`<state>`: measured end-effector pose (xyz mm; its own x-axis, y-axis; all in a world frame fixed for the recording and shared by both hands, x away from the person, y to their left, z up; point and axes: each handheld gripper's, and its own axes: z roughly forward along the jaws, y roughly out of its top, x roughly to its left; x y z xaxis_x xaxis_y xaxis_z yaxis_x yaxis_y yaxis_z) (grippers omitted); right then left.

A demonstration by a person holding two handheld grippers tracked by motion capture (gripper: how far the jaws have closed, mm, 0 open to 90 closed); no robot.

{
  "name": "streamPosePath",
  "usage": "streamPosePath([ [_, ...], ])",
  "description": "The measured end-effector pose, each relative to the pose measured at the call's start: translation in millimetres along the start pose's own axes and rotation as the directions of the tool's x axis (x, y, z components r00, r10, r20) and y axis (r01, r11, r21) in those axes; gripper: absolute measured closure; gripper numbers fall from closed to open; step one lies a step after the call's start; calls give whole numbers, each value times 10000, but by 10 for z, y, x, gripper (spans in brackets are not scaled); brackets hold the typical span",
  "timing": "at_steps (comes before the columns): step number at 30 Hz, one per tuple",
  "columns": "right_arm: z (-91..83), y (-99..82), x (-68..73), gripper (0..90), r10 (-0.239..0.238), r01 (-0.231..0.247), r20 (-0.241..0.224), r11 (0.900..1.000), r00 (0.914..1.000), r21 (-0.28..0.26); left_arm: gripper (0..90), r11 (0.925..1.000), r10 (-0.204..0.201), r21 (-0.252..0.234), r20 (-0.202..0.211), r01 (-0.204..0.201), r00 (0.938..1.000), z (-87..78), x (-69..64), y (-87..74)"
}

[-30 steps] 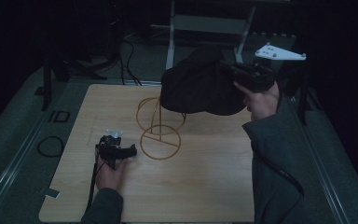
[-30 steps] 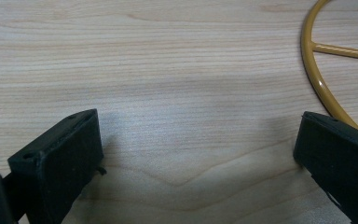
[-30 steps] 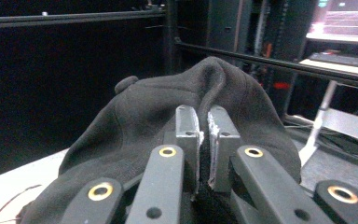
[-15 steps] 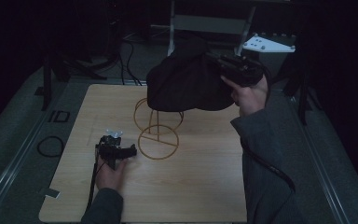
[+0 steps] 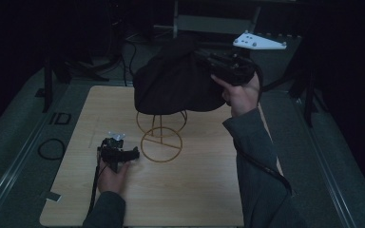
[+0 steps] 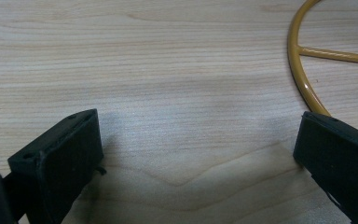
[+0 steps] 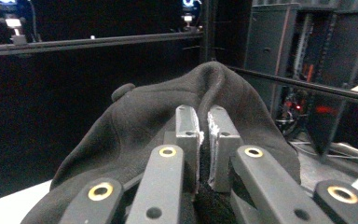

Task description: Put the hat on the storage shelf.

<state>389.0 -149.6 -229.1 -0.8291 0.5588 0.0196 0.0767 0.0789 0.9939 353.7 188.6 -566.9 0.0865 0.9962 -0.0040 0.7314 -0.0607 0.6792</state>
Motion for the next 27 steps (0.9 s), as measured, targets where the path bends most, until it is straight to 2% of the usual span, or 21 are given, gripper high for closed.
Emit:
streamPosePath([
  [8, 188, -100, 92, 851, 5, 2, -272, 9997, 9996, 261, 7, 10000, -2, -6, 1, 2, 10000, 0, 0, 0],
  [14, 275, -256, 67, 851, 244, -219, -399, 9978, 9989, 620, 7, 10000, 3, 1, 1, -3, 10000, 0, 0, 0],
  [27, 300, -601, -40, 850, 796, -734, -543, 9916, 9954, 1065, 7, 10000, 16, 16, 7, -16, 10000, -1, 1, 0],
])
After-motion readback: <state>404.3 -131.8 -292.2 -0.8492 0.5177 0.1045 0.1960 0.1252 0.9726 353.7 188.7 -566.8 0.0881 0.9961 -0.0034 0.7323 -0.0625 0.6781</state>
